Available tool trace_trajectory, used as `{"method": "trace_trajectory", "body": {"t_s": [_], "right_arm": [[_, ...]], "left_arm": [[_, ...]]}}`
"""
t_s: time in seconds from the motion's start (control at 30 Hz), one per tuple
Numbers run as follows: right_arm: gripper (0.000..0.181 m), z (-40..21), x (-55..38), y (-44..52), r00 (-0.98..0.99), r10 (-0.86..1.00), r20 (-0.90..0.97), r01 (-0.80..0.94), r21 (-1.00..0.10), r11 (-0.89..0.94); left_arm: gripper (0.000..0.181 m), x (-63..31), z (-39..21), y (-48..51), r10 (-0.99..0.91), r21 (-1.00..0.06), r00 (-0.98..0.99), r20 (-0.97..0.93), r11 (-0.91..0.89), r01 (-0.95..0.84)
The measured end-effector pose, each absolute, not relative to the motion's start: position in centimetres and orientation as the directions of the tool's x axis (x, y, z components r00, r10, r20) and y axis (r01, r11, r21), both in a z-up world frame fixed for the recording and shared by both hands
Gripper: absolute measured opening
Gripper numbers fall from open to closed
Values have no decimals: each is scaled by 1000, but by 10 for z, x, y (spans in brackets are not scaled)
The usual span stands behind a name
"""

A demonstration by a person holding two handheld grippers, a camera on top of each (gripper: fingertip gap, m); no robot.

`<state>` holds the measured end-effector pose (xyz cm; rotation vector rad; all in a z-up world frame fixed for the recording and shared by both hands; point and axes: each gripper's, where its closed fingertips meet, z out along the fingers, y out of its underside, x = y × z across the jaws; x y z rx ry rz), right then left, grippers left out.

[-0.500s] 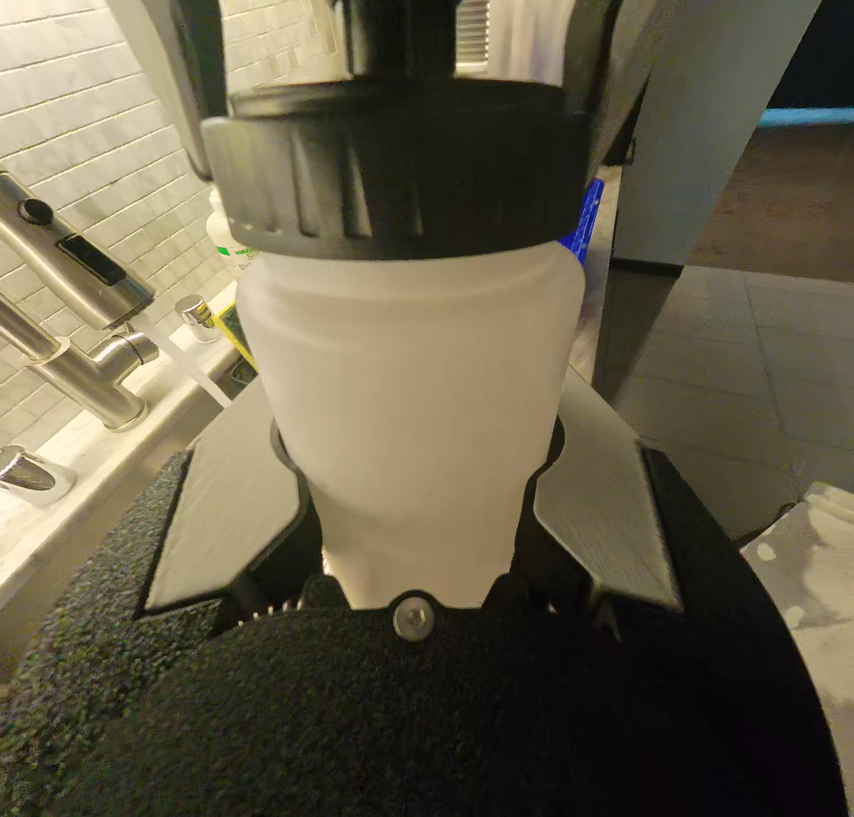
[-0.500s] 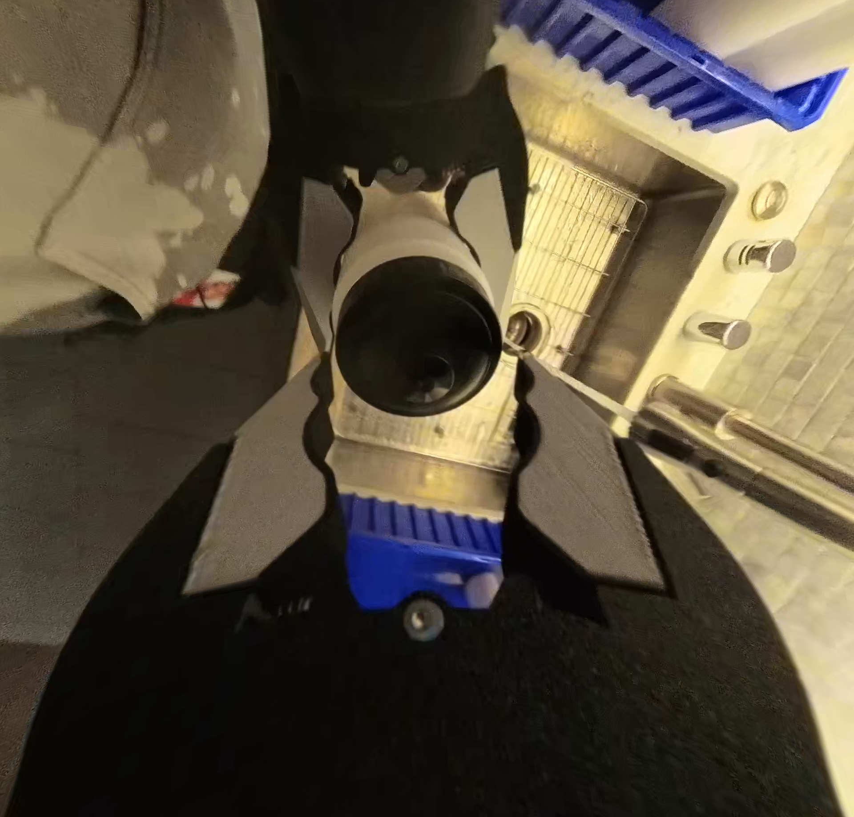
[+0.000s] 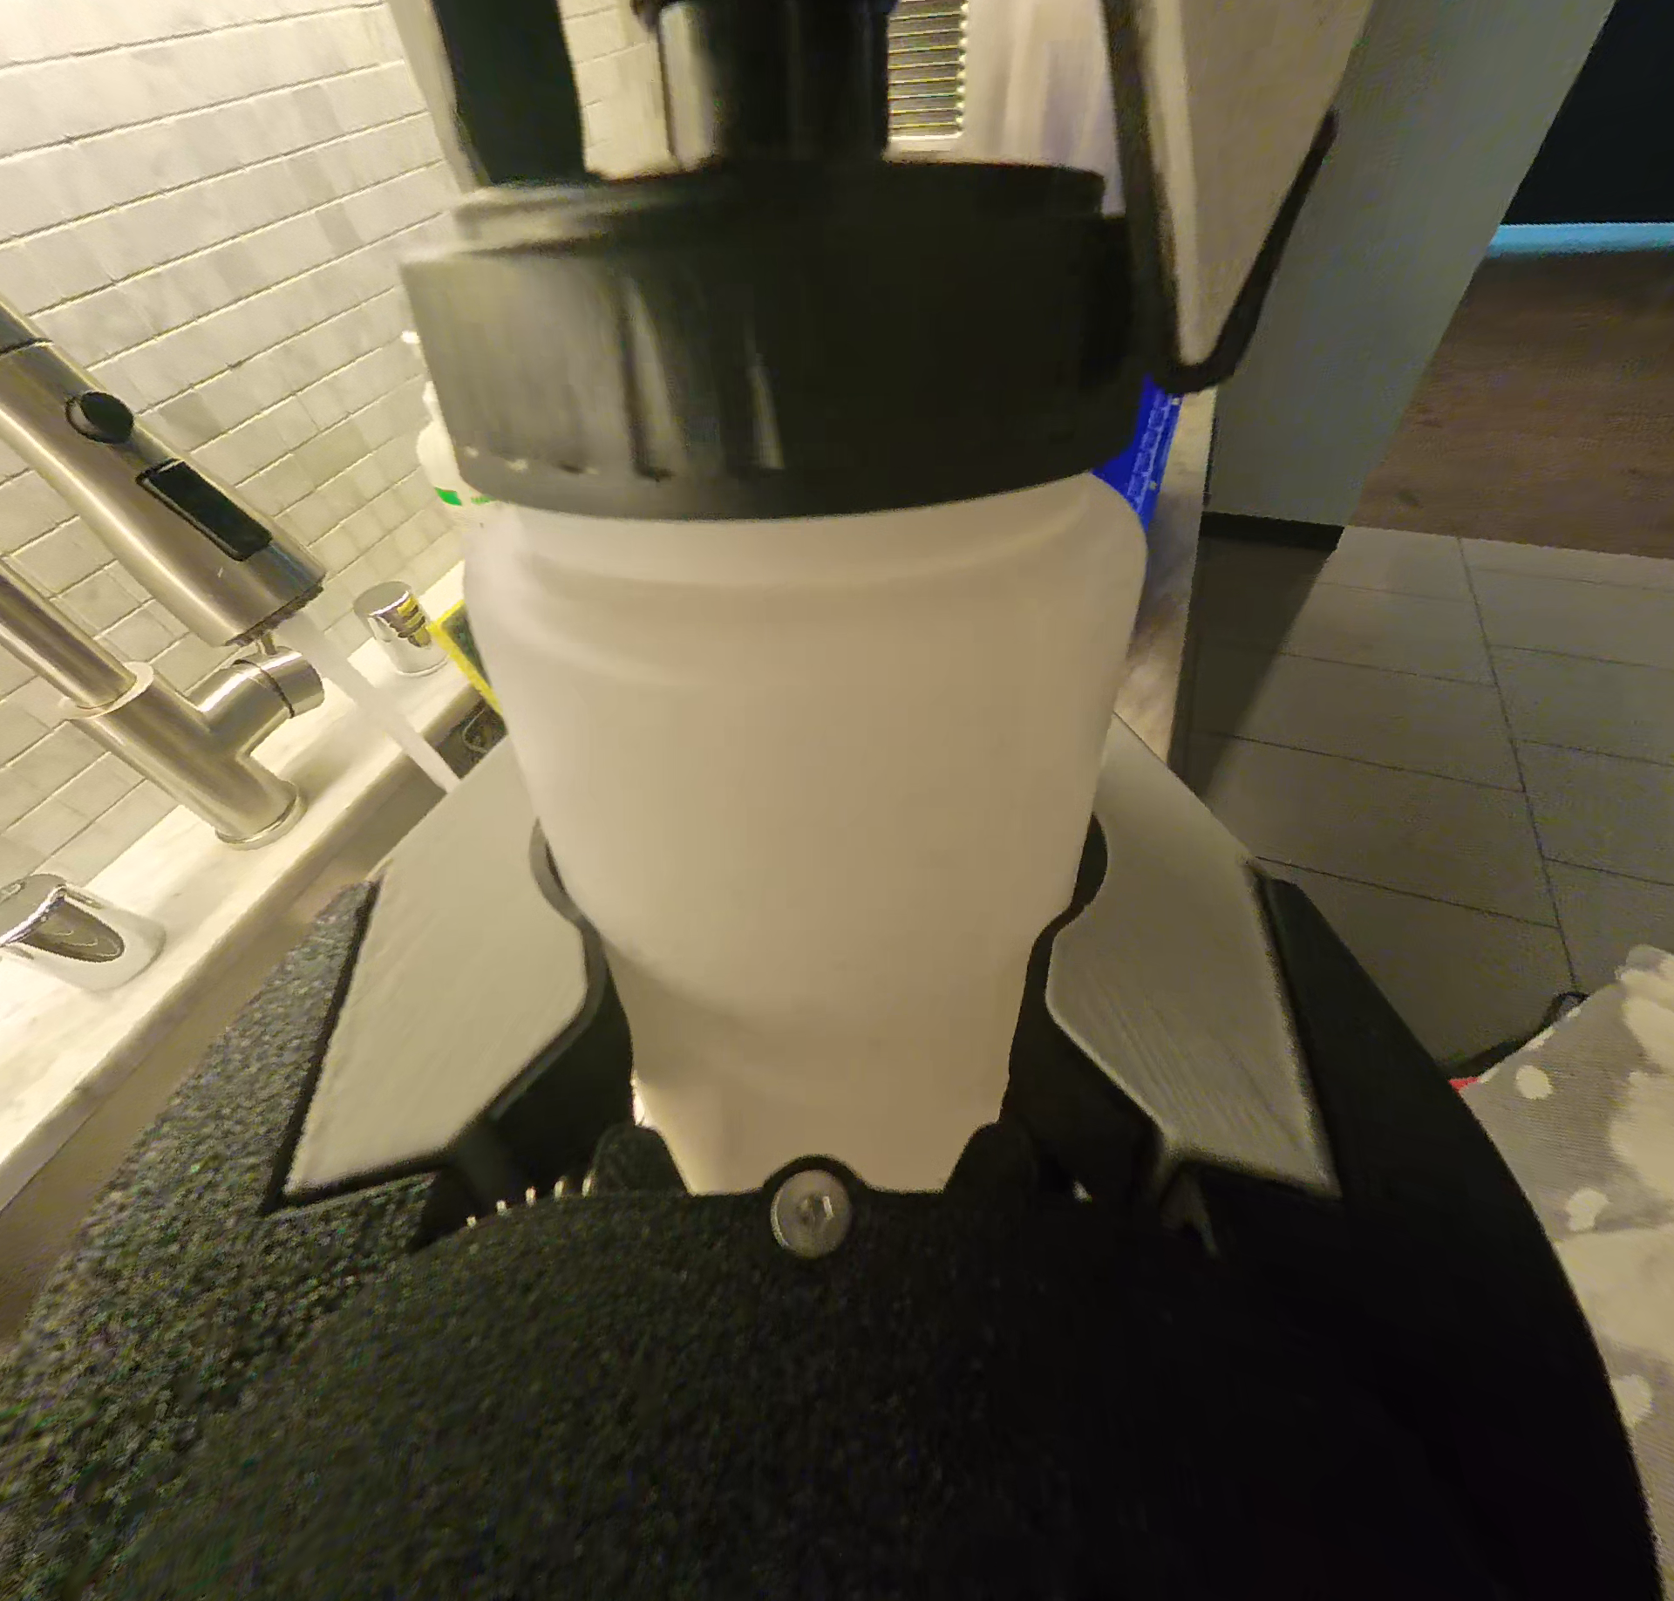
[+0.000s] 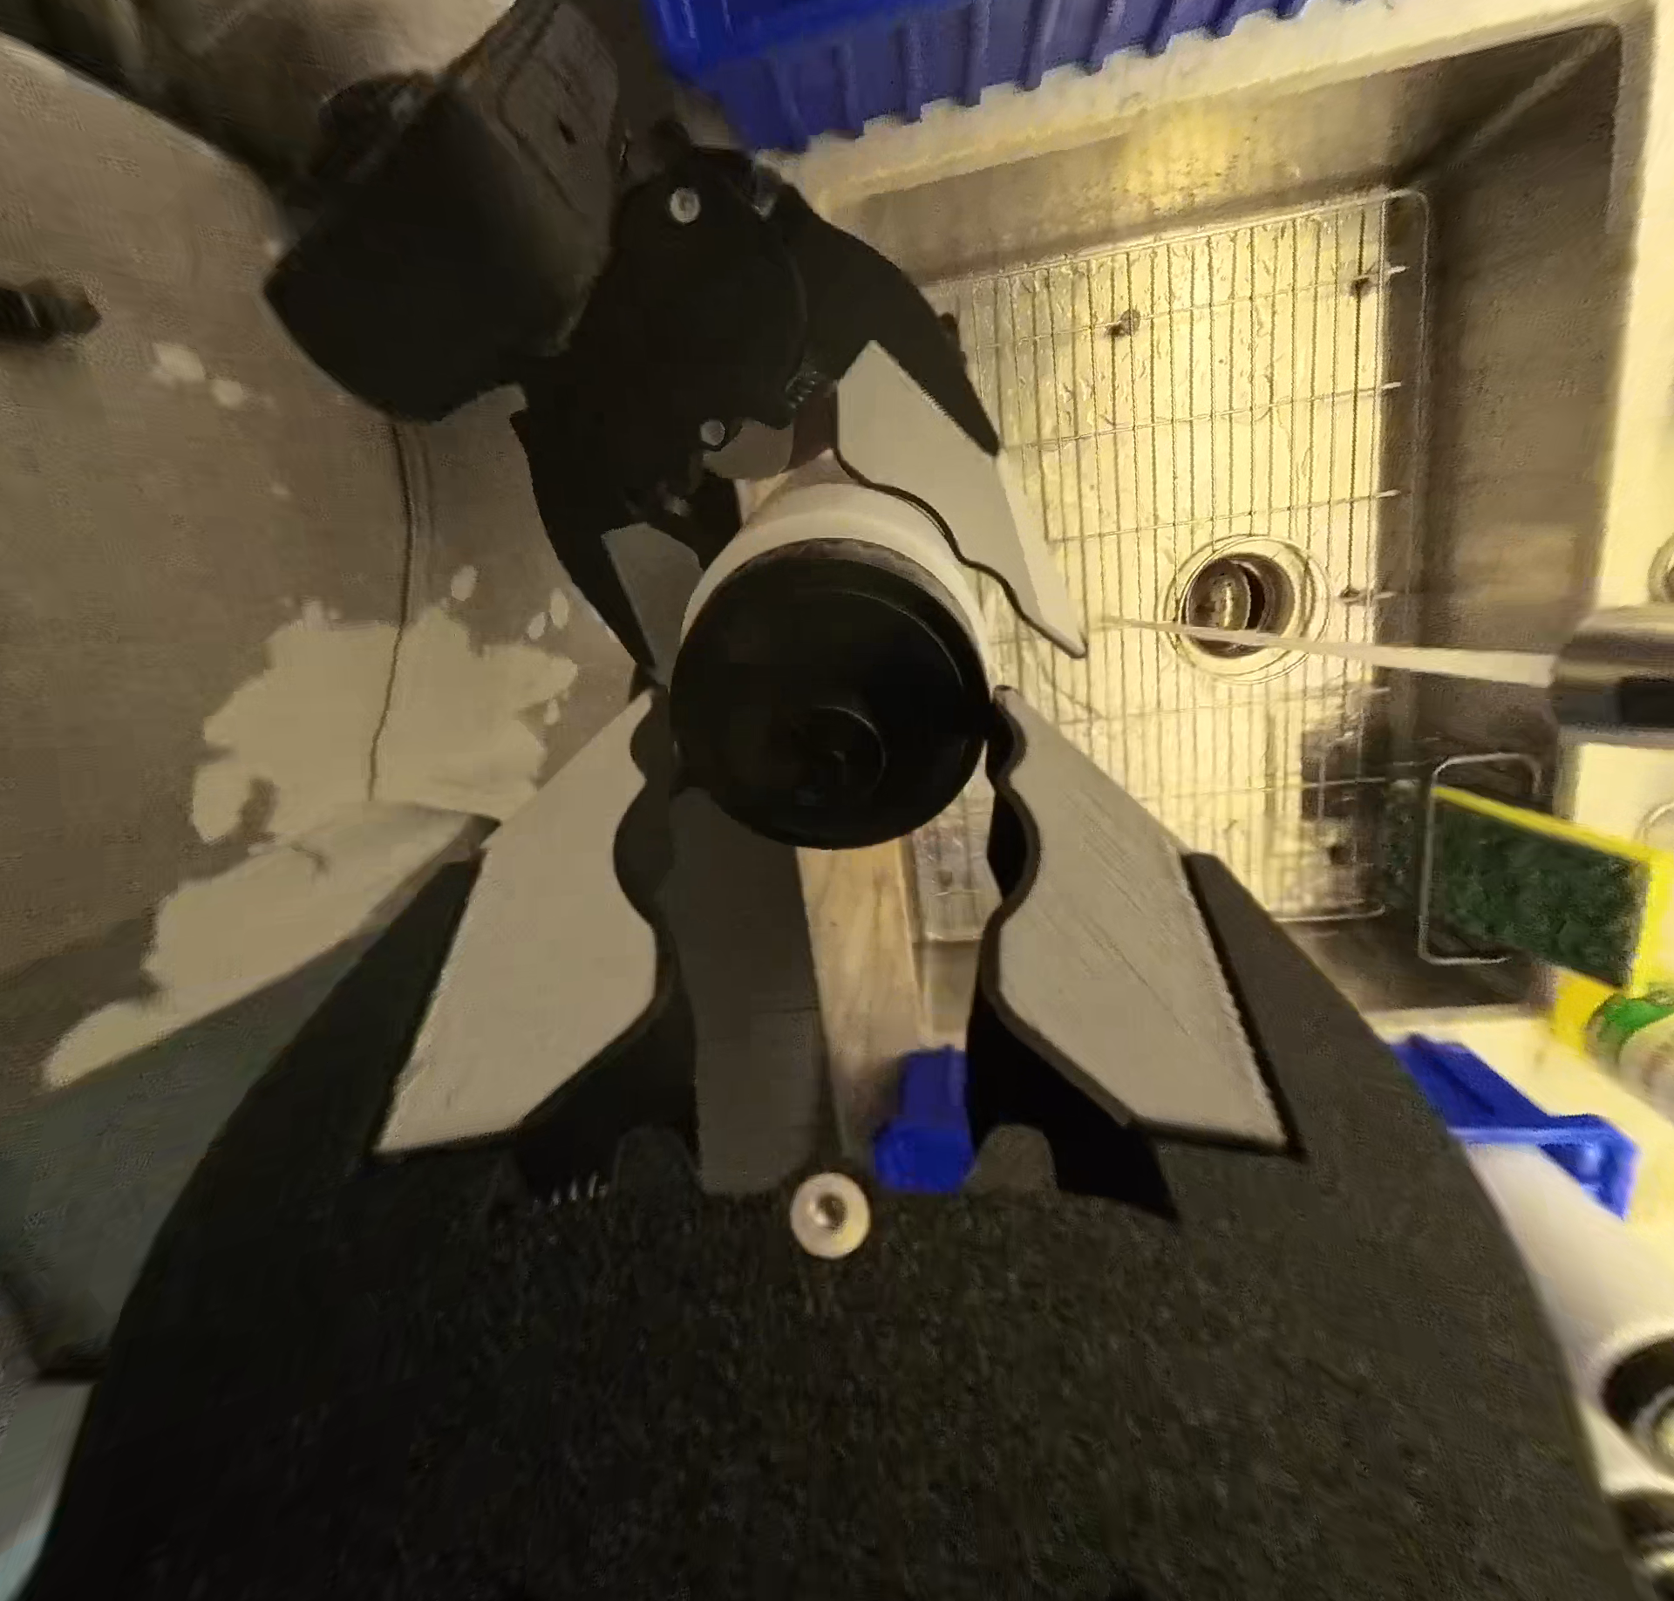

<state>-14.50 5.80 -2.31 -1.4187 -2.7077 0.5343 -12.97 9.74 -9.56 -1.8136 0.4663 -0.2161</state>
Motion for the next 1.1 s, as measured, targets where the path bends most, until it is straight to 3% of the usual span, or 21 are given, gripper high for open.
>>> {"method": "trace_trajectory", "body": {"t_s": [0.13, 0.27, 0.33, 0.43, 0.5, 0.57, 0.67, 0.73, 0.8, 0.87, 0.97, 1.03, 1.1], "right_arm": [[69, -23, -133, 53, -856, 516, 24, 495, -245, 833], [69, -27, -129, 54, -942, 308, 136, 293, -118, 949], [69, -27, -132, 56, -912, 384, 145, 369, -125, 921], [92, -19, -135, 50, -742, 670, -11, 646, -278, 711], [90, -15, -142, 50, -593, 798, -101, 773, -349, 530], [83, -21, -144, 57, -448, 882, -144, 860, -339, 382], [70, -27, -144, 52, -386, 897, -216, 888, -352, 297], [69, -27, -142, 52, -442, 874, -203, 868, -342, 360], [69, -26, -135, 52, -594, 792, -137, 786, -307, 536], [69, -26, -126, 51, -813, 581, -23, 568, -249, 785], [70, -27, -120, 53, -935, 348, 64, 341, -105, 934], [70, -26, -124, 56, -928, 358, 104, 352, -74, 933], [90, -23, -128, 56, -832, 552, 59, 541, -141, 829]], "left_arm": [[106, -116, -95, 91, -475, -954, 875, -94, -207, -215], [106, -112, -100, 88, -484, -948, 868, -110, -212, -238], [106, -113, -101, 87, -483, -949, 870, -99, -216, -228], [106, -119, -102, 87, -461, -950, 883, -91, -225, -215], [106, -122, -102, 86, -447, -950, 890, -86, -233, -210], [106, -123, -101, 87, -440, -951, 894, -84, -234, -204], [106, -121, -99, 88, -442, -953, 894, -79, -231, -198], [106, -120, -98, 89, -449, -953, 890, -81, -226, -201], [106, -114, -97, 88, -471, -953, 878, -84, -219, -208], [106, -105, -97, 86, -504, -954, 859, -90, -205, -220], [106, -96, -98, 85, -527, -955, 846, -80, -204, -217], [106, -97, -98, 85, -517, -957, 853, -73, -205, -206], [106, -102, -97, 86, -492, -962, 869, -47, -212, -172]]}}
